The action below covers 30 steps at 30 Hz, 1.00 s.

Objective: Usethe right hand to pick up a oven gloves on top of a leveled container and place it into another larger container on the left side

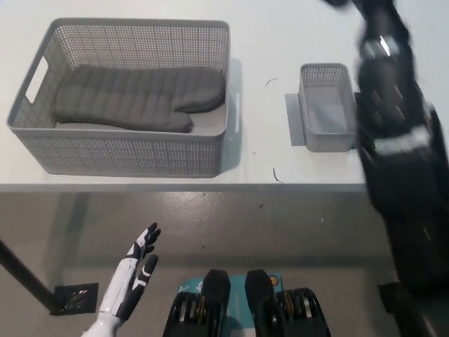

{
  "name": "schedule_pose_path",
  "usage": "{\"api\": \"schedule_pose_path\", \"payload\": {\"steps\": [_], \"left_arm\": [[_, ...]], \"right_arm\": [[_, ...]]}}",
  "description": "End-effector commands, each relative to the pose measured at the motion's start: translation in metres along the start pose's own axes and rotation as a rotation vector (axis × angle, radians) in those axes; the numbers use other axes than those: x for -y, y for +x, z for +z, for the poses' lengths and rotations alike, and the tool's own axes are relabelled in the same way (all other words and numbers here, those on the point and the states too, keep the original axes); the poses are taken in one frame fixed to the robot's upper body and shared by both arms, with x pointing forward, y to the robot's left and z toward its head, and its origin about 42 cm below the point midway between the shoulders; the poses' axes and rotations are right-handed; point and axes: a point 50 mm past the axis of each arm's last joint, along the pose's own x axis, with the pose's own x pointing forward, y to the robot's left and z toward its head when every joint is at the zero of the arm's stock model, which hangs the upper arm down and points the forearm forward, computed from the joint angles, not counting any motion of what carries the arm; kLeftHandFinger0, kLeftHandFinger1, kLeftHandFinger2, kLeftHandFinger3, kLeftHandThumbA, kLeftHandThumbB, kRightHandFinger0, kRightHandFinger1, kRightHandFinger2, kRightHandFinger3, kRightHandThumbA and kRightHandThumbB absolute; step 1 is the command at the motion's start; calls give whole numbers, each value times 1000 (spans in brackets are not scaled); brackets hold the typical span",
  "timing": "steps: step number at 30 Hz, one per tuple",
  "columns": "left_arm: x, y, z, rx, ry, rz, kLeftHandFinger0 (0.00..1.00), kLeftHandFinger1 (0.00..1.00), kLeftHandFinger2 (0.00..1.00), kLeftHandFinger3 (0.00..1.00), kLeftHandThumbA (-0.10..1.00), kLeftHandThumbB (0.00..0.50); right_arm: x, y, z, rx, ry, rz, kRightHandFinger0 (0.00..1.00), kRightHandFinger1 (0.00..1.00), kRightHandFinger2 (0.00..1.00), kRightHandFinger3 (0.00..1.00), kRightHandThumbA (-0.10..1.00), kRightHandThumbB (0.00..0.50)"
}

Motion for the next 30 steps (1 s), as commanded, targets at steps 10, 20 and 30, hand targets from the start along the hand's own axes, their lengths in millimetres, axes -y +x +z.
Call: {"api": "schedule_pose_path", "payload": {"steps": [10,20,30], "left_arm": [[-23,29,18,113,29,34,1000,1000,1000,1000,1000,38],[-7,-5,2,34,-10,27,1000,1000,1000,1000,1000,112],[16,-71,-17,-91,-26,-20,1000,1000,1000,1000,1000,98]], "right_arm": [[53,-280,7,77,98,100,1000,1000,1000,1000,1000,160],[27,-351,-67,-487,281,299,1000,1000,1000,1000,1000,188],[27,-432,-89,-722,347,357,1000,1000,1000,1000,1000,246]]}}
